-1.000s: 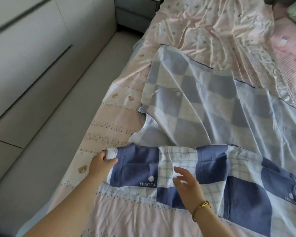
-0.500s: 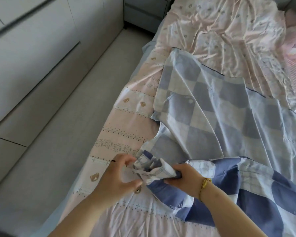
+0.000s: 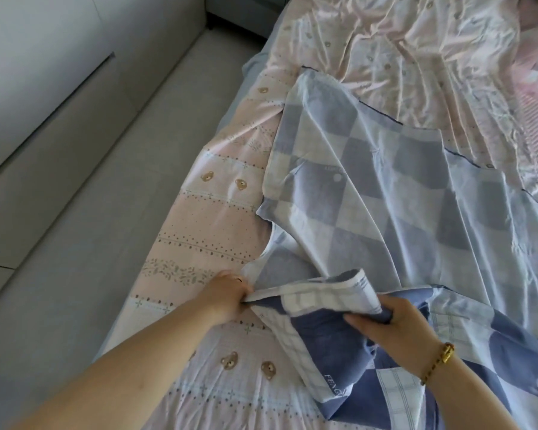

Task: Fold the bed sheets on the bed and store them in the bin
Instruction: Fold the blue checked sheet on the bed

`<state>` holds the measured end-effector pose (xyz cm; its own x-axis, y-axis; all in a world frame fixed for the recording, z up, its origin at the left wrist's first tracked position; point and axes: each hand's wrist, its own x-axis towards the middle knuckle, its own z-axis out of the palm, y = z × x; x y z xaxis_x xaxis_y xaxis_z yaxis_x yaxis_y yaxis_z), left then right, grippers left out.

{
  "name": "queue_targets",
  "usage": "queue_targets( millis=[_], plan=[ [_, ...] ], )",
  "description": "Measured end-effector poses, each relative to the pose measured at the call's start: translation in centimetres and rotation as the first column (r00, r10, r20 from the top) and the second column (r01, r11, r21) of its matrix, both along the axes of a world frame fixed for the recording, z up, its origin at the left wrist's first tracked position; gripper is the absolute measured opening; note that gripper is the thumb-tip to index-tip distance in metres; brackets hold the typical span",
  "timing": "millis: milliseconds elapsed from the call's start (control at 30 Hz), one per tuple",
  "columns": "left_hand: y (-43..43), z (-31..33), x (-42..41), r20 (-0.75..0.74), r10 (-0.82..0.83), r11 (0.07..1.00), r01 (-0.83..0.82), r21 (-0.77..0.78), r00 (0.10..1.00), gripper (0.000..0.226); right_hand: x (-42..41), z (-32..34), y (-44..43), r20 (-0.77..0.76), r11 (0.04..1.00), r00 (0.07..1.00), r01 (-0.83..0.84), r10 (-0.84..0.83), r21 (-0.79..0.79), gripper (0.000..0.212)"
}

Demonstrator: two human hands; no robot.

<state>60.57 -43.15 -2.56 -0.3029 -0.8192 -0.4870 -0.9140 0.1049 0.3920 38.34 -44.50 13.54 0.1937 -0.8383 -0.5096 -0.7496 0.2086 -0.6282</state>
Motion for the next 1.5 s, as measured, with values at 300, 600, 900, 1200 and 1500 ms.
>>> queue_targets(
  millis=[300, 600, 900, 1200, 1500],
  plan=[
    [6.8, 2.2, 9.6, -0.232, 0.421, 0.865, -0.465, -0.187, 0.877, 0.035, 9.9, -0.1, -9.2, -0.364, 0.891, 0.917, -0.296, 0.163, -0.345, 0.036],
    [10.3, 0.5, 14.0, 0.109, 0.689, 0.724, -0.686, -0.072, 0.716, 0.051, 16.8, -8.7, -11.6, -0.558, 0.819, 0.723, -0.559, 0.406, -0.128, 0.059],
    [5.1, -1.0, 12.2, -0.141, 0.884, 0.462, -0.880, 0.114, 0.446, 0.044, 5.2, -14.3, -10.0, -0.656, 0.964, 0.712, -0.247, 0.251, 0.101, 0.054],
    [-0.4, 0.0, 10.4, -0.331, 0.817, 0.506, -0.863, 0.017, 0.472, 0.008, 2.7, -12.6, -11.4, -0.555, 0.961, 0.824, -0.049, -0.115, -0.272, 0.028],
    [4.4, -0.9, 10.1, 0.163, 0.837, 0.529, -0.849, 0.006, 0.522, 0.046, 0.9, -14.0, -3.9, -0.625, 0.984, 0.775, -0.168, 0.094, -0.060, 0.070]
  ],
)
